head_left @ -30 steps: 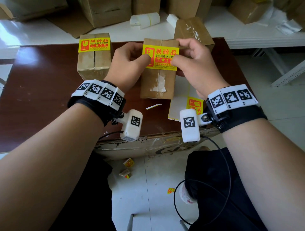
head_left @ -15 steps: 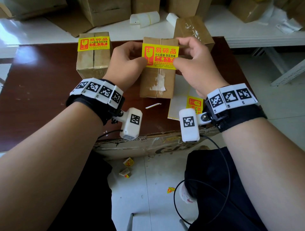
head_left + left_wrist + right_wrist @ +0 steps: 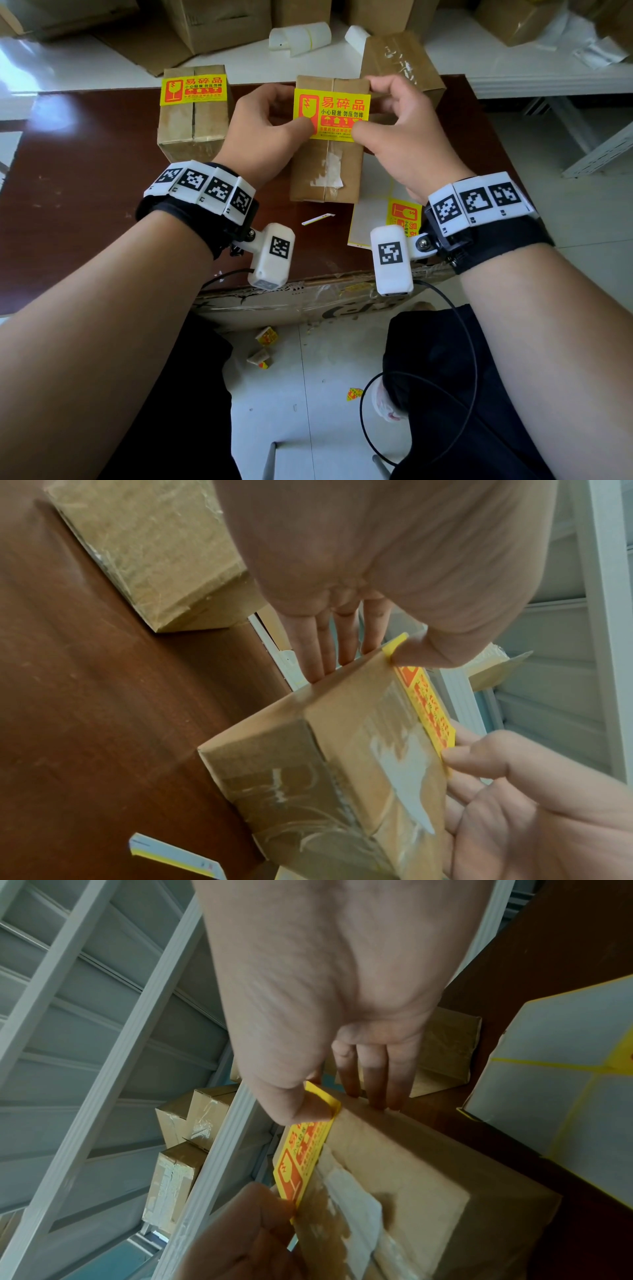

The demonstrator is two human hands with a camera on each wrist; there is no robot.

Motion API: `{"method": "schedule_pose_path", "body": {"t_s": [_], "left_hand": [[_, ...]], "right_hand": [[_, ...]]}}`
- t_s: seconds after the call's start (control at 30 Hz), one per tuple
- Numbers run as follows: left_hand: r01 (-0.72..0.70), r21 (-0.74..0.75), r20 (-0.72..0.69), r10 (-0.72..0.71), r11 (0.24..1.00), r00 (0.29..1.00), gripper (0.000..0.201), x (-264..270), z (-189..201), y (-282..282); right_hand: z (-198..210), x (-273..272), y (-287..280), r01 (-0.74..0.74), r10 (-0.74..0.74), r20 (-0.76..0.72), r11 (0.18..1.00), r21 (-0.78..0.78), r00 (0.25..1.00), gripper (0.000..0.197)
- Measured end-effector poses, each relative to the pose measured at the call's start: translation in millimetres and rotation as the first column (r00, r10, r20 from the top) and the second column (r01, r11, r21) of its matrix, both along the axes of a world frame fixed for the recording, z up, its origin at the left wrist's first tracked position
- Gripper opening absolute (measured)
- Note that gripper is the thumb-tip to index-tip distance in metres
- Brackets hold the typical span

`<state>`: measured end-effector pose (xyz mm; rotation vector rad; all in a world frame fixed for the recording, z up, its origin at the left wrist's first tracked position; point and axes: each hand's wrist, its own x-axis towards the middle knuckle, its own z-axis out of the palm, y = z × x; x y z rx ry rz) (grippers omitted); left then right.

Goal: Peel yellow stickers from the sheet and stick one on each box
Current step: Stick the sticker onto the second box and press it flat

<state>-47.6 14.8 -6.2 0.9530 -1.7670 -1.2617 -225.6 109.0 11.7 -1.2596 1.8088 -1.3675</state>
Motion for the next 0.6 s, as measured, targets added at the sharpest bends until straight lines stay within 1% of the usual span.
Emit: {"method": "schedule_pose_path", "body": {"t_s": [0.13, 0.2, 0.27, 0.33, 0.43, 0.6], "left_hand": [[0.001, 0.071, -0.032, 0.001, 0.998, 0.999, 0.039, -0.4, 3.4, -0.2], [-0.007, 0.105, -0.040, 0.011, 0.994, 0.999, 0.034, -0.4, 3.1, -1.6], [-0.022, 0.086, -0.025, 0.024, 0.996, 0.999, 0.024, -1.1, 2.5, -1.6], [-0.039, 0.036, -0.014, 0.040, 0.999, 0.999, 0.020, -2.0, 1.5, 0.0], [-0.041, -0.016, -0.006, 0.041, 0.999, 0.999, 0.024, -2.8, 0.5, -0.3], [-0.043, -0.013, -0.003, 0.043, 0.999, 0.999, 0.028, -2.5, 0.7, 0.0]], "right_hand": [[0.0, -2.6, 0.2, -0.022, 0.022, 0.002, 1.000, 0.006, 1.000, 0.048], [0.9, -3.6, -0.4, -0.023, 0.023, 0.037, 1.000, 0.002, 0.999, 0.045], [1.7, -2.7, -0.7, -0.023, 0.024, 0.074, 1.000, -0.008, 0.997, 0.039], [1.1, -0.9, -0.8, -0.018, 0.019, 0.061, 1.000, -0.022, 0.998, 0.034], [-0.4, -0.3, -0.1, -0.010, 0.011, 0.021, 0.999, -0.041, 1.000, 0.038], [0.1, -0.6, -0.3, -0.004, 0.004, -0.011, 1.000, -0.023, 1.000, 0.043]]}}
